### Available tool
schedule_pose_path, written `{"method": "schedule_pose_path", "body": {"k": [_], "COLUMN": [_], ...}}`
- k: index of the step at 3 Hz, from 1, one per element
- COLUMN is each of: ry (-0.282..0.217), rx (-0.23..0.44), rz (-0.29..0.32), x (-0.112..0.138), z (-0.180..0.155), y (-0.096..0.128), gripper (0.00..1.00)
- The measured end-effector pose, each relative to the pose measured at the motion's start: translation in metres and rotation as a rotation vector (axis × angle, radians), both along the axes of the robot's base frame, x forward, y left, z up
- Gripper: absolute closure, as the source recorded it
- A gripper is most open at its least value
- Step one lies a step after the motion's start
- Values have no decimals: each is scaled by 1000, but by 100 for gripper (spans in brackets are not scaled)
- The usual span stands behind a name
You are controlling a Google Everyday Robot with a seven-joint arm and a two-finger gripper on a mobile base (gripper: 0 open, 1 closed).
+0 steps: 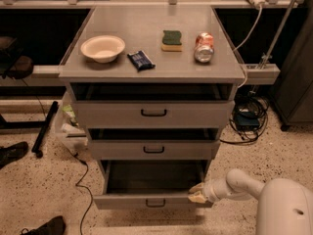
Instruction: Open bottom drawer
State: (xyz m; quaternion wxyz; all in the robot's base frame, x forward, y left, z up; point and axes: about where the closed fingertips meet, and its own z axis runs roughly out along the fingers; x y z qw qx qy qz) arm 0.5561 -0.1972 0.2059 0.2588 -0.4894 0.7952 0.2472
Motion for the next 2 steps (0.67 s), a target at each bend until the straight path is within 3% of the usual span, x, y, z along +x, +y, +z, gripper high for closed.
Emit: {"method": "schedule_pose_path", "body": {"k": [1, 2], "ry": [39, 76], "rx": [-36, -78], "rz": [12, 24], "x": [-24, -54], "z": [-6, -9], "y": [1, 0], "gripper": [11, 0]}}
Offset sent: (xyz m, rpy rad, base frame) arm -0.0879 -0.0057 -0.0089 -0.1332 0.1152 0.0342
